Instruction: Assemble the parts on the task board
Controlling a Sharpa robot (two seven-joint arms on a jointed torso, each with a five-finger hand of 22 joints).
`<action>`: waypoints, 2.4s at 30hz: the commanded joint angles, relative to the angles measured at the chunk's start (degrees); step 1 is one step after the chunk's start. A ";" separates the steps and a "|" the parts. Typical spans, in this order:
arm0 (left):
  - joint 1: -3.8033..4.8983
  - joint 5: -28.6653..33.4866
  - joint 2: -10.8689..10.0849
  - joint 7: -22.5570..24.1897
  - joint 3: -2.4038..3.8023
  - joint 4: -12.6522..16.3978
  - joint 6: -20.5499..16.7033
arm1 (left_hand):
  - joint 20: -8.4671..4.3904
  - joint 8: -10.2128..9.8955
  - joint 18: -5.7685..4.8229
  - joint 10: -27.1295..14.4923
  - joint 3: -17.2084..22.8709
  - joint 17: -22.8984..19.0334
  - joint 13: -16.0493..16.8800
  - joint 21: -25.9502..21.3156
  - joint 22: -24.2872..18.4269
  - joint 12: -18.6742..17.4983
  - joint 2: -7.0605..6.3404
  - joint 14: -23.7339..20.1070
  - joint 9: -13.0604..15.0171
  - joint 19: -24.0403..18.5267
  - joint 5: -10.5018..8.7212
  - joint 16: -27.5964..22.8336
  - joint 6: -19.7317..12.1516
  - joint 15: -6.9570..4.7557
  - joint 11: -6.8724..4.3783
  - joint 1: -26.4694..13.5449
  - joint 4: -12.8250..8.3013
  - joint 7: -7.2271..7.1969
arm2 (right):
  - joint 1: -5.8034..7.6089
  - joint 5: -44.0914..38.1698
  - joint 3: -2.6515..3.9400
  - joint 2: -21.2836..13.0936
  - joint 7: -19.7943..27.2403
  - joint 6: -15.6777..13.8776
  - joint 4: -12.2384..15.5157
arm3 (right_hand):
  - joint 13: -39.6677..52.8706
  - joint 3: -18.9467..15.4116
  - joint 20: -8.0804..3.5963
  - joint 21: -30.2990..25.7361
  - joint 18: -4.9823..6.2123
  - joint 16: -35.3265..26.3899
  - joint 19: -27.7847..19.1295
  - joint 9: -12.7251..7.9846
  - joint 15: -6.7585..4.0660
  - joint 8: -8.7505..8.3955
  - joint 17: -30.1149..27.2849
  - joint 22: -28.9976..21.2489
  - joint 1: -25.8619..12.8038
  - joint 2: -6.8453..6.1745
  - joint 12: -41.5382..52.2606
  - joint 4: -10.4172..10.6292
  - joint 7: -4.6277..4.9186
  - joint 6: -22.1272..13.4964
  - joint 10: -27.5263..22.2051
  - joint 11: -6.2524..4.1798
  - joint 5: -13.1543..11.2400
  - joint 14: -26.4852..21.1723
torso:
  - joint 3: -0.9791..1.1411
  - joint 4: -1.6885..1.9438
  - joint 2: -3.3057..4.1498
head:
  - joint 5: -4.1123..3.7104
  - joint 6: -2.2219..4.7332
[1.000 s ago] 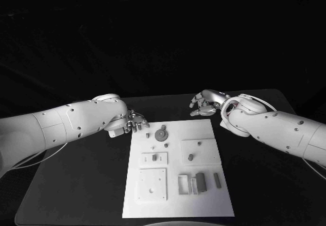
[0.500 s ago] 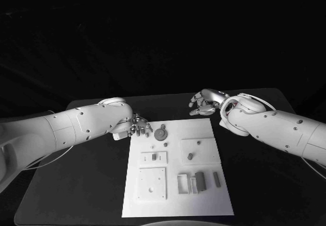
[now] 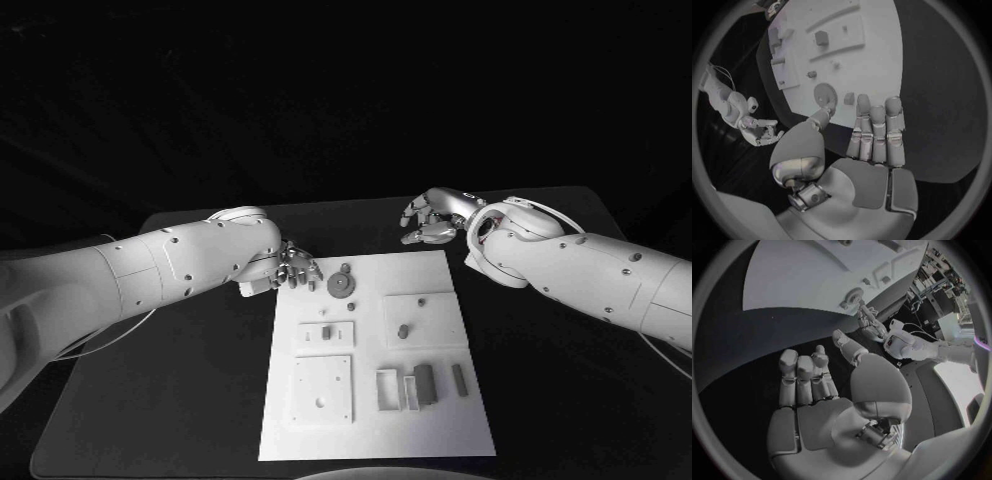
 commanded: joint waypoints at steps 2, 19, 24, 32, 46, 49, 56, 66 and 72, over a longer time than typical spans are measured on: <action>-0.22 0.07 0.30 0.79 0.01 -0.28 1.44 | -0.14 0.70 3.41 0.36 -0.53 -0.09 -0.07 0.26 0.23 0.45 1.34 0.06 -0.11 0.51 -0.07 0.50 1.39 -0.65 -0.64 0.39 -0.40 0.24 | 0.00 0.02 0.02 0.03 0.24 0.58 0.07 | -0.09 -0.22 -0.37 -0.28 3.65 -0.27 0.06 -0.07 -0.38 -0.29 -0.09 -0.09 -0.25 -0.43 0.04 0.26 0.50 -0.11 -0.77 0.18 -0.04 -0.09 | -0.02 -0.01 0.01 | -0.04 -0.01; -1.02 1.39 1.03 1.95 0.02 -1.30 0.91 | -0.79 1.75 3.36 1.29 -1.31 -0.32 -0.09 1.01 0.97 1.63 3.82 0.84 -0.64 1.32 -0.08 1.83 3.23 -1.44 -1.40 0.89 -1.37 -0.54 | 0.00 0.02 0.02 0.01 0.16 0.75 0.22 | -0.12 -0.22 -0.35 -0.30 3.65 -0.27 0.05 -0.07 -0.37 -0.29 -0.09 -0.09 -0.29 -0.43 0.07 0.33 0.51 -0.09 -0.80 0.18 -0.04 -0.11 | -0.03 0.02 0.02 | -0.23 -0.17; -1.05 1.39 1.05 2.04 0.02 -1.36 0.68 | -0.86 1.77 3.29 1.29 -1.31 -0.45 -0.17 1.05 1.08 1.72 4.41 0.82 -0.84 1.31 -0.07 1.95 3.22 -1.47 -1.41 1.35 -2.01 -0.54 | 0.00 0.02 0.02 -0.01 0.11 0.82 0.21 | -0.13 -0.22 -0.35 -0.30 3.65 -0.27 0.04 -0.06 -0.37 -0.29 -0.09 -0.09 -0.30 -0.44 0.08 0.36 0.51 -0.09 -0.81 0.19 -0.04 -0.11 | -0.02 0.01 0.00 | -0.25 -0.21; -1.05 2.89 1.00 2.11 0.03 -1.46 1.09 | -1.05 2.00 3.14 1.34 -0.65 -0.81 -0.44 1.16 1.36 1.95 6.13 0.84 -1.28 1.39 0.01 2.22 3.44 -1.56 -1.49 4.36 -5.37 -0.61 | 0.00 0.02 0.02 0.04 0.04 0.95 0.17 | -0.15 -0.24 -0.33 -0.31 3.65 -0.27 0.04 -0.06 -0.36 -0.30 -0.09 -0.09 -0.38 -0.45 0.10 0.43 0.52 -0.10 -0.82 0.20 -0.04 -0.12 | 0.01 0.02 0.00 | -0.29 -0.30; -1.14 3.74 0.53 2.13 0.06 -1.30 0.33 | -1.50 3.79 2.78 2.72 0.03 -1.11 -0.77 1.57 1.74 3.09 7.64 1.87 -1.50 2.52 0.79 3.59 5.88 -2.26 -2.30 7.32 -8.39 -1.48 | 0.00 0.02 0.02 0.09 0.01 0.96 0.03 | -0.18 -0.28 -0.31 -0.32 3.65 -0.27 0.03 -0.07 -0.35 -0.32 -0.09 -0.09 -0.52 -0.49 0.12 0.57 0.53 -0.13 -0.85 0.21 -0.04 -0.15 | -0.03 0.04 0.01 | -0.34 -0.49; -1.19 5.67 0.13 2.07 0.07 -1.02 -0.94 | -1.77 4.32 2.77 3.28 0.57 -1.01 -0.75 1.92 1.95 3.55 8.71 2.30 -1.35 3.07 1.03 4.16 6.51 -2.59 -2.61 8.56 -9.05 -1.80 | 0.00 0.02 0.02 0.10 0.02 0.95 0.00 | -0.19 -0.29 -0.30 -0.33 3.65 -0.27 0.03 -0.07 -0.35 -0.33 -0.09 -0.09 -0.55 -0.50 0.13 0.59 0.53 -0.13 -0.86 0.21 -0.04 -0.15 | -0.03 0.03 0.00 | -0.32 -0.54; -1.26 8.06 -1.98 1.93 0.25 1.06 -2.56 | -2.32 5.37 2.58 4.48 4.92 -0.66 -0.57 2.70 2.45 4.50 9.04 3.07 -1.21 4.18 0.02 5.38 7.86 -3.26 -3.25 11.96 -8.39 -2.47 | 0.00 0.02 0.02 -0.06 0.03 0.96 -0.05 | -0.20 -0.29 -0.30 -0.33 3.65 -0.27 0.03 -0.06 -0.34 -0.33 -0.09 -0.09 -0.58 -0.51 0.14 0.63 0.54 -0.14 -0.87 0.22 -0.04 -0.16 | -0.04 0.03 -0.02 | -0.30 -0.67; -1.21 10.41 -8.39 0.22 0.38 9.24 -5.71 | -2.41 5.60 2.49 4.77 5.18 -0.56 -0.47 2.85 2.56 4.71 9.01 3.29 -1.15 4.31 -0.01 5.65 8.13 -3.37 -3.37 12.18 -8.37 -2.58 | 0.00 0.04 0.02 -0.26 0.02 1.01 -0.01 | -0.22 -0.30 -0.29 -0.34 3.65 -0.27 0.02 -0.06 -0.34 -0.34 -0.10 -0.08 -0.64 -0.53 0.16 0.70 0.54 -0.14 -0.89 0.22 -0.04 -0.17 | -0.03 0.15 -0.10 | -0.13 -0.83; -1.18 10.63 -12.75 -0.62 0.30 15.71 -6.60 | -2.54 5.82 2.47 5.08 5.19 -0.49 -0.39 3.00 2.63 4.89 8.97 3.57 -1.10 4.53 -0.01 5.87 8.41 -3.52 -3.51 12.13 -8.33 -2.72 | 0.00 0.05 0.02 -0.45 -0.02 1.04 -0.11 | -0.23 -0.31 -0.28 -0.34 3.65 -0.27 0.01 -0.06 -0.33 -0.34 -0.10 -0.08 -0.68 -0.55 0.17 0.74 0.54 -0.13 -0.90 0.22 -0.04 -0.17 | -0.06 0.15 -0.09 | 0.16 -1.08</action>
